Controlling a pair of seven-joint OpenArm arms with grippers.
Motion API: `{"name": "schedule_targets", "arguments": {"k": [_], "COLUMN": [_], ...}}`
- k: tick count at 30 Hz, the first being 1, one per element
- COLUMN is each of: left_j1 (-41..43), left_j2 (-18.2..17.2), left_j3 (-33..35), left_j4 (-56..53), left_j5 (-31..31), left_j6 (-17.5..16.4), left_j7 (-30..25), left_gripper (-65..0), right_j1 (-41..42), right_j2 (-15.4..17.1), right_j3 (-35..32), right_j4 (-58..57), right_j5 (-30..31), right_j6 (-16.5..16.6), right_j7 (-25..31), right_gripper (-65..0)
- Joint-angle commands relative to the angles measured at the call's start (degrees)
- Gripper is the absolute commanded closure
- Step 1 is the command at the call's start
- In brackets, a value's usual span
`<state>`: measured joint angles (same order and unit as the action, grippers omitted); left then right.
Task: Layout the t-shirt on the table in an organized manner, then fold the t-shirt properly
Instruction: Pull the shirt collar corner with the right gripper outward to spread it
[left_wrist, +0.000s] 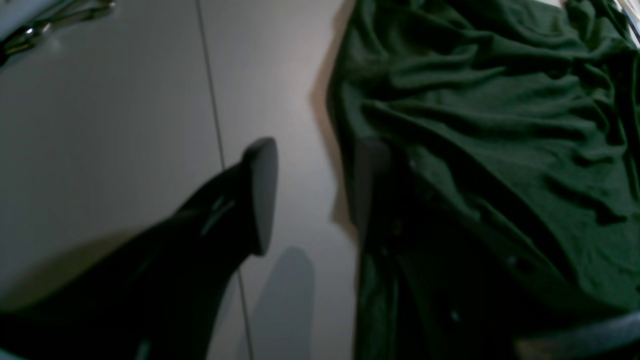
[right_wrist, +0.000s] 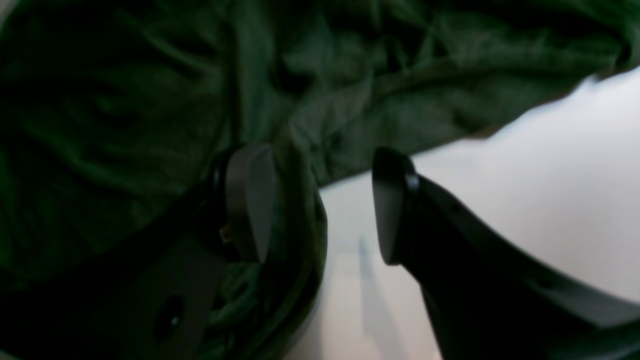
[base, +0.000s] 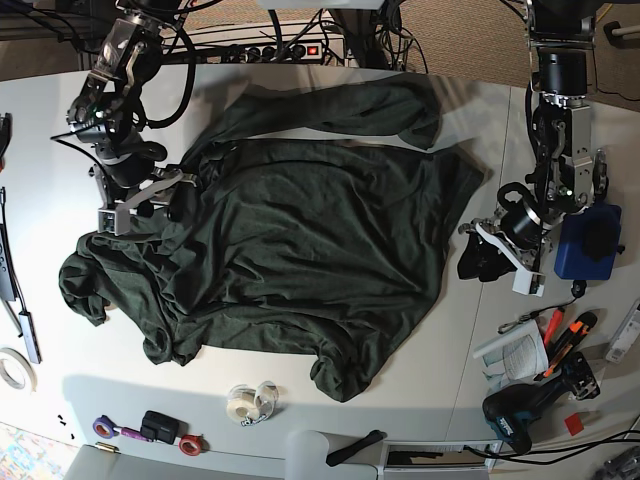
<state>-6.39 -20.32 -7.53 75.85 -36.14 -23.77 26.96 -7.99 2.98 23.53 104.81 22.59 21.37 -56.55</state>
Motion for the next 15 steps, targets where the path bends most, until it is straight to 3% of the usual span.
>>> {"name": "schedule_targets", "arguments": {"k": [1, 11, 15], "left_j1": [-1.2, -1.2, -1.2], "left_j2": [-0.6, -0.6, -0.6], "left_j3": [-0.3, -0.3, -0.3], "left_j4": [1.0, 1.0, 1.0], "left_j5": [-0.8, -0.8, -0.8], "left_j6": [-0.3, -0.3, -0.3], "left_j7": [-1.5, -1.5, -1.5], "left_gripper": [-26.0, -26.0, -26.0], "right_j1": [1.4, 3.5, 3.5], "right_j2": [0.5, 0.5, 0.5], "right_j3": [0.1, 0.1, 0.1], "right_j4": [-0.2, -4.4, -4.4], "right_j5": [0.9, 3.5, 3.5], "right_j6": [0.4, 2.2, 2.2], "right_j7": [1.6, 1.0, -0.2], "right_gripper": [-31.4, -31.3, -22.3]}}
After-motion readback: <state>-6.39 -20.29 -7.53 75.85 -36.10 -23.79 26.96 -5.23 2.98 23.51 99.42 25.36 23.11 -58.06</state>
